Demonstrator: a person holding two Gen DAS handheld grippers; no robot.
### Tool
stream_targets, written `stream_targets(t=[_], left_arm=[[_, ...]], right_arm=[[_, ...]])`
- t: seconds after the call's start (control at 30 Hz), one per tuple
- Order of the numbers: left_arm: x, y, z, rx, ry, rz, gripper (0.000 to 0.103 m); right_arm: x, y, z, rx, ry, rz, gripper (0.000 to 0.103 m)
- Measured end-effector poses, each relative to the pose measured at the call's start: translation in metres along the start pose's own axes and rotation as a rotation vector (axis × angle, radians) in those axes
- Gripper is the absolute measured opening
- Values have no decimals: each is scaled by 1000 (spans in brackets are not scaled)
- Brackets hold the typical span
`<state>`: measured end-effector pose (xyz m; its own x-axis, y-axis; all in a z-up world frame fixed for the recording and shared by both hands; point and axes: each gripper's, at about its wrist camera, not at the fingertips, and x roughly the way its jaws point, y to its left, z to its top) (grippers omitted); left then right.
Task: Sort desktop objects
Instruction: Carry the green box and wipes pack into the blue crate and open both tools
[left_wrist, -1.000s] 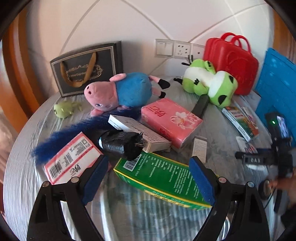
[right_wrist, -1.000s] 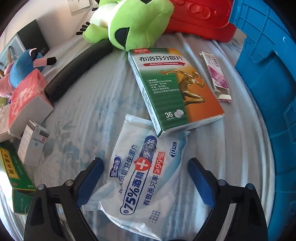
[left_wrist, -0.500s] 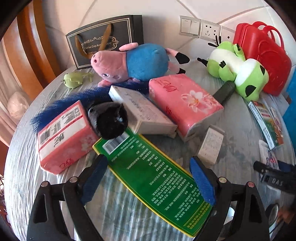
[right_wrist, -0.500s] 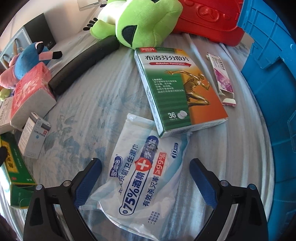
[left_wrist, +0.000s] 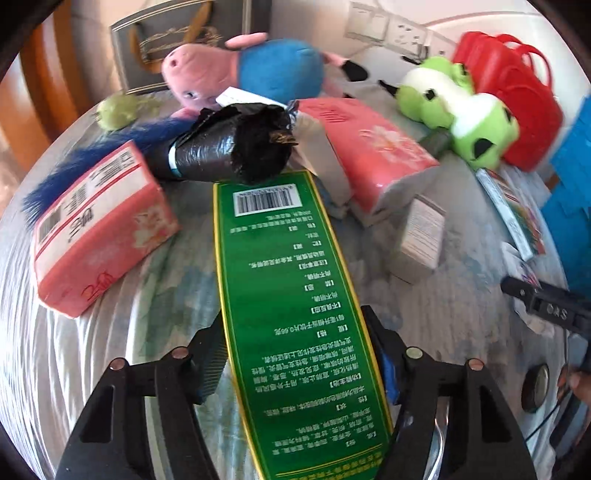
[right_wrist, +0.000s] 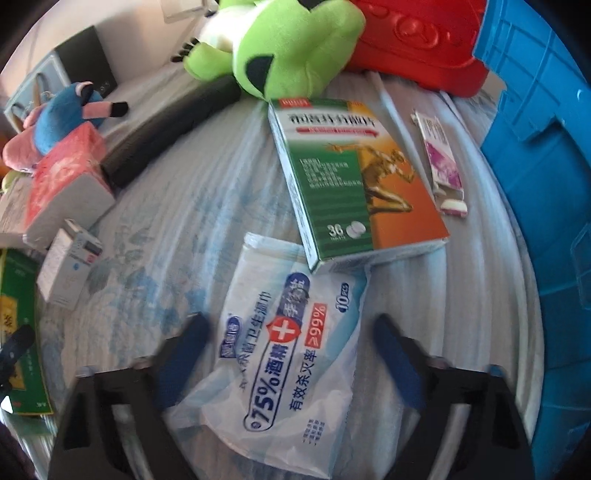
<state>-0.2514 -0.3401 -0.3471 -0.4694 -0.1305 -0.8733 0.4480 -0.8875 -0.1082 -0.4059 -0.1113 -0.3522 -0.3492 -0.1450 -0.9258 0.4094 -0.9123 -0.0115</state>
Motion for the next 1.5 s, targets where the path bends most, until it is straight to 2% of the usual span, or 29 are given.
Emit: stream_targets(t=[0.2, 0.33, 0.47, 0.5, 0.63, 0.93, 1.17, 1.33, 1.5], left_arm=[[-12, 1, -18, 85, -44, 14, 54], [-25, -1, -26, 154, -85, 18, 53], [-52, -11, -24, 213, -140, -6, 53], [-57, -12, -23, 225, -155, -16, 53], [-97, -39, -25, 252, -222, -44, 52], [-195, -60, -10, 341, -474, -77, 52], [-261, -94, 0, 428, -613, -147, 52], [-302, -137, 3, 508, -684, -230, 52], [-332, -197, 0, 601, -720, -288, 52]], right_arm=[[-13, -6, -7, -20, -8, 61, 57], [-33, -3, -22, -91, -34, 58, 55], [-63, 1, -35, -158, -106, 39, 54], [-61, 17, -33, -174, -130, 28, 54], [-97, 27, -44, -205, -214, 6, 54], [-200, 33, -56, -209, -447, -2, 54], [-306, 14, -85, -130, -639, -24, 54], [-381, -21, -112, -42, -760, -58, 54], [-446, -80, -141, 83, -860, -138, 54]])
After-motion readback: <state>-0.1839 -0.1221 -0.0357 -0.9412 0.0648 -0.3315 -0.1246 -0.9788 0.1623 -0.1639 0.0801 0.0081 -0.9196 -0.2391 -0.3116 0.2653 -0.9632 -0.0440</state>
